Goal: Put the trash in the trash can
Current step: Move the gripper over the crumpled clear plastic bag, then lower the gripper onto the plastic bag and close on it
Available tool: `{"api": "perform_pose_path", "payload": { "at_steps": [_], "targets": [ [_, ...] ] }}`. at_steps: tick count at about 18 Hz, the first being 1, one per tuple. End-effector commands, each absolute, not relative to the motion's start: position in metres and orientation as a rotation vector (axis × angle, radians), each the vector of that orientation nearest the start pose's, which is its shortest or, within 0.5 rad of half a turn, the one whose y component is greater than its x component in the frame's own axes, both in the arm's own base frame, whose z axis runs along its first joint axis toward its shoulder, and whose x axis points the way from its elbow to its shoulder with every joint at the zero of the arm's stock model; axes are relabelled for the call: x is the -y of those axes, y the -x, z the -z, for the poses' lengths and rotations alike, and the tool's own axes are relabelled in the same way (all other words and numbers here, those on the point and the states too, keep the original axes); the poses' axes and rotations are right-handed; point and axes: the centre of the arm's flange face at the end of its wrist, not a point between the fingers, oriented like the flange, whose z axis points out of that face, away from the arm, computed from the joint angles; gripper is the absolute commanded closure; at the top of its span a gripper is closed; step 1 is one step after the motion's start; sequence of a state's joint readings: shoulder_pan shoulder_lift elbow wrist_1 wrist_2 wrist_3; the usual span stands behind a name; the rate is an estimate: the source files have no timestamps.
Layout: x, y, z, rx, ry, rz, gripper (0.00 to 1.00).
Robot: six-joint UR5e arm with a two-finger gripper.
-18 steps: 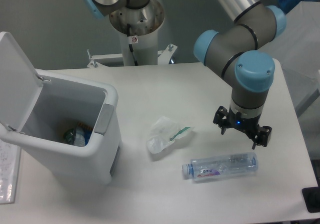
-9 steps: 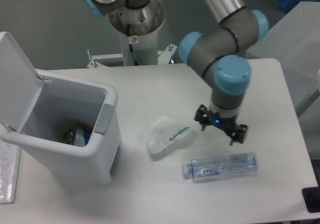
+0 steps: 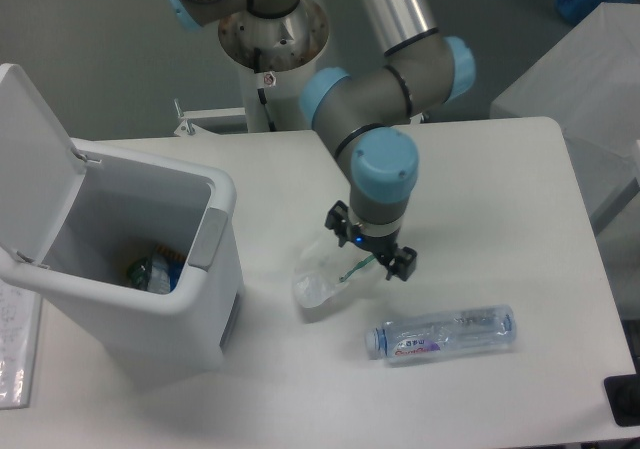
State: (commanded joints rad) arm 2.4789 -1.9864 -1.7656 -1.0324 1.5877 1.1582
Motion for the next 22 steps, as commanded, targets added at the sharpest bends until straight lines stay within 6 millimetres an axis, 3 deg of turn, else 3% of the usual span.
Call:
{"api": "perform_pose_path", "payload": {
  "at_steps": [2, 3, 4, 7, 8, 17, 20, 22],
  "targets": [
    [-0.466, 0.381, -0.216, -0.402, 3.169, 0.091, 0.0],
    [-0.468, 0.379, -0.214, -0.412, 3.17, 0.094, 0.06],
    [-0.469, 0.378, -0.214, -0.414, 3.17, 0.094, 0.23],
    [-0.468, 0.377, -0.211, -0.415, 3.174, 0.107, 0.87],
    [-0.468, 0.377, -0.211, -0.415, 3.173, 0.108, 1.0],
    [-0.464, 0.384, -0.235, -0.387, 3.152, 0.069, 1.0],
    [-0.458, 0.394, -0.263, -0.329, 3.113, 0.022, 1.0],
    [-0.46, 0.4, -0.295, -0.262, 3.02, 0.013, 1.0]
  ]
}}
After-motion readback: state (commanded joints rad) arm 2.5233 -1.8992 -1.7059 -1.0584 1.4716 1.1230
